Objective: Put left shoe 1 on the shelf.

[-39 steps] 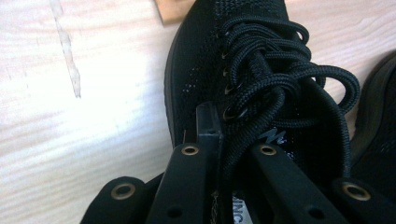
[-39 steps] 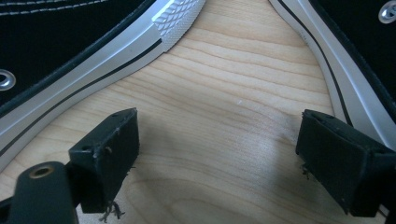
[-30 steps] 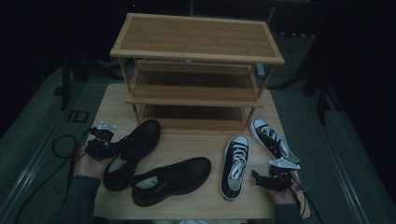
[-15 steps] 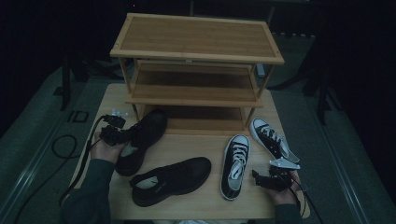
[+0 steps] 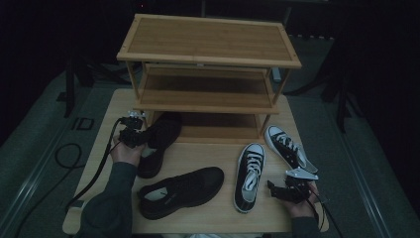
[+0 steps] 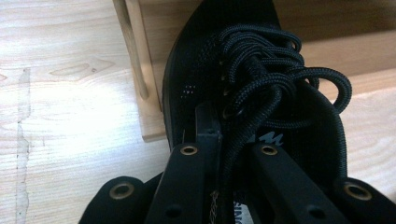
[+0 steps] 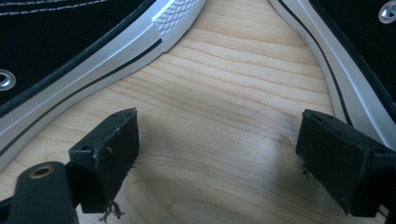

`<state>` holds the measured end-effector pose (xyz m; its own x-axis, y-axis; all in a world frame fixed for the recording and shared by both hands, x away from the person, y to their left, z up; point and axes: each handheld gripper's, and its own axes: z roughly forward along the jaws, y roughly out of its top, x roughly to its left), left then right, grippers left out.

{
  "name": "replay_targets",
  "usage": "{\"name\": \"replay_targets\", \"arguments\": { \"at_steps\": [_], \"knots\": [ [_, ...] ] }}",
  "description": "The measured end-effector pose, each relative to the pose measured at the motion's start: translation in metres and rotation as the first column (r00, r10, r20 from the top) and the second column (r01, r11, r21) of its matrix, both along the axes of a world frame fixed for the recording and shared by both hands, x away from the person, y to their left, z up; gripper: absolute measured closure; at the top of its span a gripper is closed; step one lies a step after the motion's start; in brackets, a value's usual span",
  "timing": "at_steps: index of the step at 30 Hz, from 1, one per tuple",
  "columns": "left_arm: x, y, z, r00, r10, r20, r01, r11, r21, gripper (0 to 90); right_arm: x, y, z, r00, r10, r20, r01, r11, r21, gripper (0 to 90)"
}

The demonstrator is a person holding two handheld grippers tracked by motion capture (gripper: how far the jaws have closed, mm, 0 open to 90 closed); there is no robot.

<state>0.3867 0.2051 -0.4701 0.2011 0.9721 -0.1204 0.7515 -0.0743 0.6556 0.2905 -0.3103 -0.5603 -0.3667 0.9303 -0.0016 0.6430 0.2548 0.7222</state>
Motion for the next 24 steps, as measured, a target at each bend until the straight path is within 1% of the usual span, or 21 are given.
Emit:
{"name": "replay_targets", "arguments": {
  "at_steps": [3,6,8,10,12,14,15,16,17,19,20,21,22,24],
  "knots": [
    [0.002,0.0,-0.002,0.9997,0.025,0.006,-0.025,0.9997,0.0,87.2,0.0,0.0,0.0,1.0,0.0,0.0,0.0,1.0,0.0,13.2],
    [0.003,-0.001,-0.002,0.9992,0.036,0.014,-0.036,0.9993,-0.006,86.6,0.0,0.0,0.0,1.0,0.0,0.0,0.0,1.0,0.0,13.2],
    [0.005,-0.002,-0.004,0.9992,0.039,0.013,-0.039,0.9992,-0.011,86.1,0.0,0.0,0.0,1.0,0.0,0.0,0.0,1.0,0.0,13.2],
    [0.006,-0.002,-0.005,0.9995,0.031,0.009,-0.031,0.9995,-0.011,84.7,0.0,0.0,0.0,1.0,0.0,0.0,0.0,1.0,0.0,13.2],
    [0.006,-0.001,-0.005,0.9998,0.012,0.016,-0.011,0.9997,-0.021,81.3,0.0,0.0,0.0,1.0,0.0,0.0,0.0,1.0,0.0,13.2],
    [0.006,-0.001,-0.005,0.9996,-0.026,0.014,0.026,0.9995,-0.015,77.1,0.0,0.0,0.0,1.0,0.0,0.0,0.0,1.0,0.0,13.2],
    [0.006,-0.001,-0.005,0.9996,-0.026,0.014,0.026,0.9995,-0.015,75.4,0.0,0.0,0.0,1.0,0.0,0.0,0.0,1.0,0.0,13.2],
    [0.004,0.0,-0.004,0.9975,-0.065,0.027,0.065,0.9978,-0.013,72.5,0.0,0.0,0.0,1.0,0.0,0.0,0.0,1.0,0.0,13.2],
    [0.001,0.001,-0.001,0.996,-0.081,0.04,0.081,0.9965,-0.021,70.3,0.0,0.0,0.0,1.0,0.0,0.0,0.0,1.0,0.0,13.2],
    [-0.003,0.003,0.004,0.9935,-0.097,0.06,0.099,0.9946,-0.032,65.2,0.0,0.0,0.0,1.0,0.0,0.0,0.0,1.0,0.0,13.2],
    [-0.003,0.003,0.004,0.9935,-0.097,0.06,0.099,0.9946,-0.032,63.4,0.0,0.0,0.0,1.0,0.0,0.0,0.0,1.0,0.0,13.2],
    [-0.003,0.003,0.004,0.9935,-0.097,0.06,0.099,0.9946,-0.032,63.4,0.0,0.0,0.0,1.0,0.0,0.0,0.0,1.0,0.0,13.2],
    [-0.01,0.008,0.012,0.9907,-0.112,0.077,0.115,0.9925,-0.039,60.4,0.0,0.0,0.0,1.0,0.0,0.0,0.0,1.0,0.0,13.2],
    [-0.012,0.01,0.015,0.9898,-0.118,0.08,0.121,0.9921,-0.035,60.3,0.0,0.0,0.0,1.0,0.0,0.0,0.0,1.0,0.0,13.2]
  ]
}}
